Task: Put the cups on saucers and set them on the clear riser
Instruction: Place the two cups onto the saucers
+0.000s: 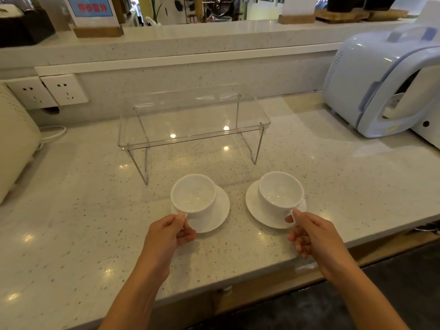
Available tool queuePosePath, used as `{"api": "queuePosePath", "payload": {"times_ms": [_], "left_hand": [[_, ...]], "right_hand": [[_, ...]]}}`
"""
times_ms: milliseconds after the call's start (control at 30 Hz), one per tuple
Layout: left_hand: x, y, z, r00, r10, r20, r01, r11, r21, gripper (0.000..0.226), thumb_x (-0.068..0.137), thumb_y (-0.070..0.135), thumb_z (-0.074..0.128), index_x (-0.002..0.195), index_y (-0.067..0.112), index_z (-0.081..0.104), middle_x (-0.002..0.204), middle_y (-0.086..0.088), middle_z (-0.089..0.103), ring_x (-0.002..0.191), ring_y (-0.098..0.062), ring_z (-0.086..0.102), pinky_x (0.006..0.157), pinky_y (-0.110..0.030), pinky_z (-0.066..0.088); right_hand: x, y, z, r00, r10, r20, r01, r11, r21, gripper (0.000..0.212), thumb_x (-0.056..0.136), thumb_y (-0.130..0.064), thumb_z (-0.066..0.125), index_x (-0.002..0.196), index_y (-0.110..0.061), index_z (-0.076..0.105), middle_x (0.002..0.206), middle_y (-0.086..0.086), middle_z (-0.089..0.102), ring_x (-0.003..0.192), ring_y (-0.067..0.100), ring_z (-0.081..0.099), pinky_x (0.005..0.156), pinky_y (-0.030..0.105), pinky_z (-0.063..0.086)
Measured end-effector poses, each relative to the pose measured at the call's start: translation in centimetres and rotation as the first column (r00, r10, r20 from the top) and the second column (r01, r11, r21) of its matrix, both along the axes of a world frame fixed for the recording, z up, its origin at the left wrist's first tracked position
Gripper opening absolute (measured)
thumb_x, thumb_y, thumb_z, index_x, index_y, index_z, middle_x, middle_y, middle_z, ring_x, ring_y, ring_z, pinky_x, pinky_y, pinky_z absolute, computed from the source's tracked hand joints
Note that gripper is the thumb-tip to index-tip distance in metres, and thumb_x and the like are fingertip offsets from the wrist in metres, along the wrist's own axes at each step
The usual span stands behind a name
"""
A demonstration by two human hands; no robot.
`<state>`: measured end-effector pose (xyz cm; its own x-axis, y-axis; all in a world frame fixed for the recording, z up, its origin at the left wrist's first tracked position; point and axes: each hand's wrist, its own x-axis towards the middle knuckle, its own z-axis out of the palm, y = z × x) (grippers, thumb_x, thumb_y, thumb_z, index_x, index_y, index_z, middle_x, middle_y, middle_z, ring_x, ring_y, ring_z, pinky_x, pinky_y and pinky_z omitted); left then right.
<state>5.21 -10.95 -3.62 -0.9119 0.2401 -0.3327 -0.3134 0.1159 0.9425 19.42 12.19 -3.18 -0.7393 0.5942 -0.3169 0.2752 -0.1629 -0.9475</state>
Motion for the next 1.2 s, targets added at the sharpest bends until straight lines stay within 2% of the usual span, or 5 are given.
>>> {"api": "queuePosePath", "payload": {"times_ms": [333, 500, 733, 967, 1200], "left_hand": [[-0.5, 0.0, 0.3, 0.996, -0.062, -0.061, 0.047, 0.974, -0.222, 0.016, 0.088, 0.032, 0.056, 0.08, 0.021, 0.064, 0.077, -0.006, 0.07, 0.066, -0.02, 0.069, 0.049, -0.021, 0.052], [-0.2, -0.1, 0.4, 0.99, -0.059, -0.127, 0.026, 0.967, -0.252, 0.016, 0.086, 0.032, 0.059, 0.073, 0.025, 0.066, 0.081, 0.004, 0.064, 0.076, -0.017, 0.061, 0.059, -0.022, 0.047], [0.2, 0.0, 0.8, 0.985, -0.085, -0.151, 0.047, 0.97, -0.239, 0.017, 0.084, 0.032, 0.061, 0.072, 0.021, 0.069, 0.08, -0.002, 0.066, 0.078, -0.019, 0.06, 0.074, -0.031, 0.051], [0.3, -0.2, 0.8, 0.984, -0.113, -0.136, 0.073, 0.96, -0.269, 0.014, 0.086, 0.033, 0.057, 0.087, 0.023, 0.065, 0.092, 0.003, 0.064, 0.085, -0.014, 0.059, 0.078, -0.031, 0.046], [1.6, 1.0, 3.8, 0.865, -0.04, -0.5, -0.098, 0.964, -0.246, 0.014, 0.087, 0.031, 0.053, 0.078, 0.041, 0.054, 0.086, 0.016, 0.061, 0.081, -0.007, 0.057, 0.065, -0.02, 0.041]], "right_hand": [[0.1, 0.1, -0.3, 0.999, -0.028, -0.033, 0.03, 0.999, 0.043, 0.023, 0.088, -0.031, 0.054, 0.087, -0.012, 0.067, 0.055, 0.001, 0.061, 0.044, 0.011, 0.05, 0.039, 0.023, 0.041], [0.2, -0.1, -0.5, 0.998, -0.042, -0.048, 0.045, 0.997, 0.066, 0.025, 0.087, -0.029, 0.055, 0.085, -0.008, 0.067, 0.058, 0.004, 0.061, 0.047, 0.013, 0.051, 0.042, 0.024, 0.043], [0.1, -0.3, -0.6, 0.997, -0.065, -0.034, 0.067, 0.996, 0.054, 0.026, 0.087, -0.029, 0.056, 0.082, -0.007, 0.068, 0.059, 0.006, 0.058, 0.049, 0.015, 0.049, 0.045, 0.026, 0.042], [0.2, -0.1, -0.6, 0.999, -0.029, -0.038, 0.031, 0.998, 0.055, 0.026, 0.087, -0.03, 0.056, 0.082, -0.007, 0.067, 0.059, 0.004, 0.06, 0.049, 0.014, 0.051, 0.046, 0.026, 0.044], [0.5, 1.2, -0.4, 0.998, -0.051, -0.047, 0.058, 0.987, 0.15, 0.019, 0.088, -0.029, 0.056, 0.084, -0.014, 0.067, 0.057, -0.001, 0.062, 0.043, 0.007, 0.051, 0.043, 0.023, 0.046]]}}
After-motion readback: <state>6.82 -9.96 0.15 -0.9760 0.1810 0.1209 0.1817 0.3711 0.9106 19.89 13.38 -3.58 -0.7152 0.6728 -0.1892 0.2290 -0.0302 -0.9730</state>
